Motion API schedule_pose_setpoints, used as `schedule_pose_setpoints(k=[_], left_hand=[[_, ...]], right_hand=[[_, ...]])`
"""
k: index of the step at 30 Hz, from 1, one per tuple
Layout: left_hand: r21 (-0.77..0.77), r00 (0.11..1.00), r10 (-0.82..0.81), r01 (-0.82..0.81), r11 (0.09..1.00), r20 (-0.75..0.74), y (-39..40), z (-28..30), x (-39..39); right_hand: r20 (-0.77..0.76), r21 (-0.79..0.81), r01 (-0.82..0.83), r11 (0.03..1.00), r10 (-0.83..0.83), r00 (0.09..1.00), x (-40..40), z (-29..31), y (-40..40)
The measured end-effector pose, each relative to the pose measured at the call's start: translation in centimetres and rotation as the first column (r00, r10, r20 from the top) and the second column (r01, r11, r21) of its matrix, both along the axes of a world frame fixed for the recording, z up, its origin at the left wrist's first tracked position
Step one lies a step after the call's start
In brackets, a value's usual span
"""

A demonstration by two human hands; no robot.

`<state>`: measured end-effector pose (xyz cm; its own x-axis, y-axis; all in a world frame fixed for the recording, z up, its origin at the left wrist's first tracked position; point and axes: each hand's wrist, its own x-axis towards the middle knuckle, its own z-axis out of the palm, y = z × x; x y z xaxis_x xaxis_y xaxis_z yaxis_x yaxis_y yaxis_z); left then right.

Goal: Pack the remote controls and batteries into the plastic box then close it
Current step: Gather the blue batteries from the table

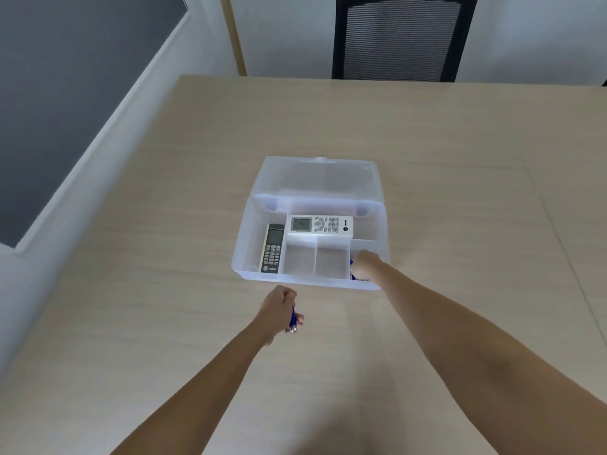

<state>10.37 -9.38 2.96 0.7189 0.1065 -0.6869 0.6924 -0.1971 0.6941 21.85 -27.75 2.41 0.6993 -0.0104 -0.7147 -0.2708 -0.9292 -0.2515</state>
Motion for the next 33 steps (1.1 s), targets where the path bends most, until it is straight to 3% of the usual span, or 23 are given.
schedule_pose_setpoints(k=[3,5,7,9,11,12,15,18,20,22,23,26,29,31,33], left_hand=[[-0.219,0.995,0.081,-0.090,0.972,-0.050,-0.6,1.6,1.1],[-0.333,0.988,0.110,-0.139,0.933,-0.104,-1.0,3.1,2.6],[-0.403,0.988,0.077,-0.124,0.907,-0.130,-1.8,3.9,4.6],[-0.408,0.995,0.011,-0.051,0.912,-0.098,-2.9,4.6,6.7],[-0.367,0.997,-0.057,0.037,0.930,-0.043,-4.6,4.9,8.4],[-0.339,0.995,-0.099,0.089,0.937,-0.011,-5.7,4.8,9.2],[-0.184,0.964,-0.259,0.267,0.946,0.068,-9.7,3.9,10.7],[0.092,0.894,-0.443,0.437,0.895,0.064,-13.0,1.9,11.4],[0.096,0.926,-0.378,0.376,0.922,0.002,-14.5,0.0,11.6],[-0.079,0.992,-0.078,0.070,0.994,-0.102,-15.3,-0.7,11.7],[-0.122,0.990,0.062,-0.077,0.989,-0.127,-15.5,-1.1,11.7],[-0.074,0.995,0.097,-0.097,0.993,-0.007,-15.8,-1.1,11.4],[0.160,0.974,-0.193,0.173,0.972,0.118,-14.7,1.0,9.8],[0.342,0.869,-0.419,0.322,0.883,0.264,-12.7,2.2,9.4],[0.543,0.786,-0.458,0.190,0.818,0.414,-3.3,1.9,9.4]], right_hand=[[-0.038,0.183,0.204,0.962,-0.200,0.979,0.9,-1.6,-0.5],[-0.026,0.172,0.201,0.964,-0.199,0.980,1.2,-1.0,-0.6],[0.111,0.165,0.195,0.967,-0.215,0.970,1.8,0.7,-1.6],[0.372,0.178,0.161,0.971,-0.218,0.902,2.3,2.1,-3.1],[0.500,0.239,0.211,0.948,-0.306,0.810,2.5,2.4,-5.1],[0.477,0.256,0.239,0.937,-0.337,0.812,2.7,1.8,-5.9],[0.181,0.377,0.375,0.847,-0.464,0.867,2.4,1.6,-7.1],[0.007,0.467,0.526,0.711,-0.597,0.802,2.8,1.9,-7.4],[-0.054,0.513,0.561,0.650,-0.628,0.777,3.1,1.4,-7.6],[-0.063,0.533,0.557,0.637,-0.626,0.777,3.1,1.3,-7.7],[-0.072,0.536,0.560,0.632,-0.627,0.776,3.2,1.3,-7.8],[-0.106,0.540,0.574,0.616,-0.627,0.772,3.2,1.2,-8.2],[-0.120,0.524,0.588,0.617,-0.630,0.768,3.5,0.8,-8.2],[-0.104,0.557,0.568,0.606,-0.628,0.771,3.7,1.5,-7.8],[-0.094,0.598,0.467,0.652,-0.522,0.848,6.4,2.1,-0.4]])
